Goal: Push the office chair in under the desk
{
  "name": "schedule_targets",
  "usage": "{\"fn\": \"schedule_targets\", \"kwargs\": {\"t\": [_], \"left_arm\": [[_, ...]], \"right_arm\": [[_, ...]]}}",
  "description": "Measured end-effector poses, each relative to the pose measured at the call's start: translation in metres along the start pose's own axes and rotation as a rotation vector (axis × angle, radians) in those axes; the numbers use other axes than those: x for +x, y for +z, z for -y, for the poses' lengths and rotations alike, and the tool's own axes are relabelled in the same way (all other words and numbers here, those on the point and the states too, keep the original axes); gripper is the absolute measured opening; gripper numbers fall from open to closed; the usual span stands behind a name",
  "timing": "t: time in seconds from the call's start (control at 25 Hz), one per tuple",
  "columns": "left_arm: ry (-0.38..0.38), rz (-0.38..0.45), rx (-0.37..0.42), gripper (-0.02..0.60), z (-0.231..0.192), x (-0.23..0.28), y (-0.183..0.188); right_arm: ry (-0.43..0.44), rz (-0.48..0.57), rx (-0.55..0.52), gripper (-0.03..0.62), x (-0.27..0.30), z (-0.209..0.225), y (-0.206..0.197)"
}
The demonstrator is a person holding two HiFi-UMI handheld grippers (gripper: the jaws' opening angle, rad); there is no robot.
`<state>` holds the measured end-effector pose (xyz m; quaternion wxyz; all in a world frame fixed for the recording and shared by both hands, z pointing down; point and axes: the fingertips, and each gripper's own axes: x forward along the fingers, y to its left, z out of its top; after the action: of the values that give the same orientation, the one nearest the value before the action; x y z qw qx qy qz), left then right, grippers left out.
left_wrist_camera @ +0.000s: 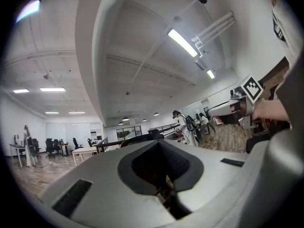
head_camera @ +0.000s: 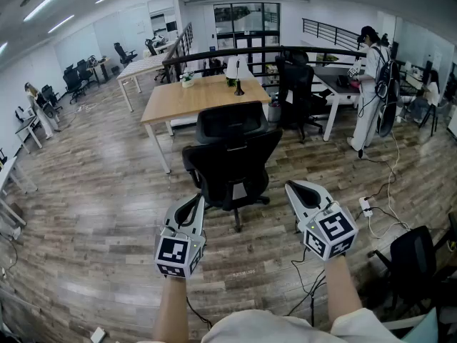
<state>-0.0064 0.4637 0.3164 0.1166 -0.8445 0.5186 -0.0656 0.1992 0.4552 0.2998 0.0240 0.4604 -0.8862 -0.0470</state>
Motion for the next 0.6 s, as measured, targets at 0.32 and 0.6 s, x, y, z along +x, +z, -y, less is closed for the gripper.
{"fn": "schedule_targets", "kwargs": {"t": [0.32, 0.6], "left_arm": [[0.027, 0.012, -0.008, 0.008, 0.012, 0.008, 0.005], [0.042, 0.011, -0.046, 0.008, 0.03, 0.017, 0.001]], "right_arm": [[0.05, 0.046, 0.051, 0.017, -0.007, 0.019, 0.008], [0.139, 0.036, 0.046, 0.015, -0.013, 0.03, 0.001]]}}
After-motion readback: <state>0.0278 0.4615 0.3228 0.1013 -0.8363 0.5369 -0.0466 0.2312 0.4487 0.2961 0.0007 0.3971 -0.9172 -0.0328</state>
